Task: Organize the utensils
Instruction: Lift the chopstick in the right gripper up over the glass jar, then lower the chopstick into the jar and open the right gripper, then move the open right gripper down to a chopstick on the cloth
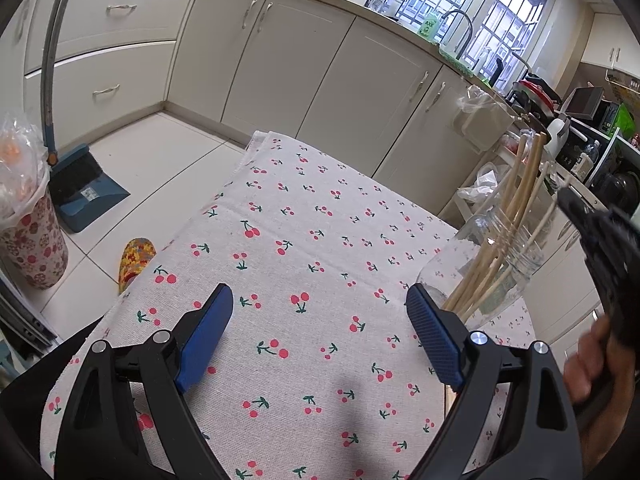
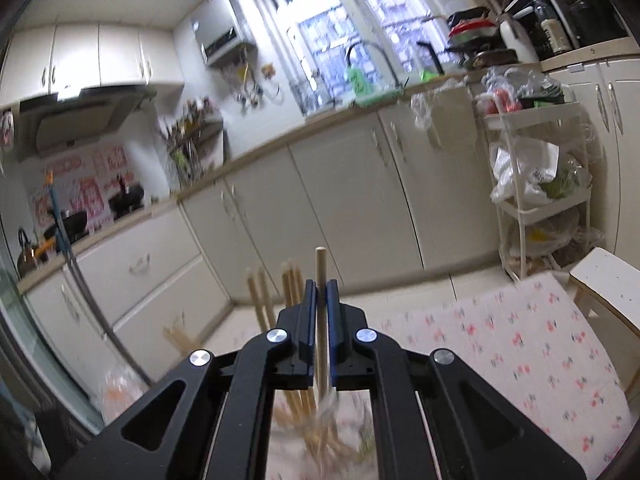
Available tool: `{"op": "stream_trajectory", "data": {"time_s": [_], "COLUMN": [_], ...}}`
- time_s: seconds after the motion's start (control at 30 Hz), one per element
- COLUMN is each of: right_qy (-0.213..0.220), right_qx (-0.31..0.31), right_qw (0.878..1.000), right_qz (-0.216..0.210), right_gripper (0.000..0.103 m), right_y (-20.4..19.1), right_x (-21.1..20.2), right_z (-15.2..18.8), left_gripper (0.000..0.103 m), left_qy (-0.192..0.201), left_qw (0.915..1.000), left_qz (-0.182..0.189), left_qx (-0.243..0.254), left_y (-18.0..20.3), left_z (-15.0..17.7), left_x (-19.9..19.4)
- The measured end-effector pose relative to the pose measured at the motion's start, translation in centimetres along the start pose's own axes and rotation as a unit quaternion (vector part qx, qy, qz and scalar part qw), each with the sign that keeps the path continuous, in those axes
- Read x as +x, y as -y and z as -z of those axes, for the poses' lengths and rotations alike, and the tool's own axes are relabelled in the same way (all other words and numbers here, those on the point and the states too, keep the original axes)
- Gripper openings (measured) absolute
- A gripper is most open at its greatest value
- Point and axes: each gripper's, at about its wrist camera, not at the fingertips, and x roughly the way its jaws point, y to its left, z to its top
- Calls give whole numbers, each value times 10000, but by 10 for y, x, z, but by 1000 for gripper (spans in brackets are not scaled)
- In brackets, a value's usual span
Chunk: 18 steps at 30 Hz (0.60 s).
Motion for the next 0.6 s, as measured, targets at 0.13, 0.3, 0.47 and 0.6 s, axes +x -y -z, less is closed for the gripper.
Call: {"op": "stream_trajectory", "data": {"time_s": [0.13, 0.3, 0.47, 0.6], "right_qy": [-251, -1091, -2303, -2861], "right_qx": [66, -52, -280, 18], "right_qw": [9997, 9940, 9727, 9581], "right_qz": [38, 35, 90, 98], "right_gripper": [34, 34, 34, 34], "right_y": [4, 1, -3, 5], "right_x": [-20, -43, -36, -24], "right_z": [6, 31, 83, 102], "left_gripper": [85, 85, 85, 85], "left_qy": [-24, -62, -64, -77], "left_qw": [10000, 10000, 10000, 10000], "left_qz": [-27, -34, -38, -35], "left_qx": [11, 8, 5, -14], "left_y": [1, 2, 3, 2], "left_z": [0, 0, 0, 1], "left_x": [1, 2, 3, 3]}}
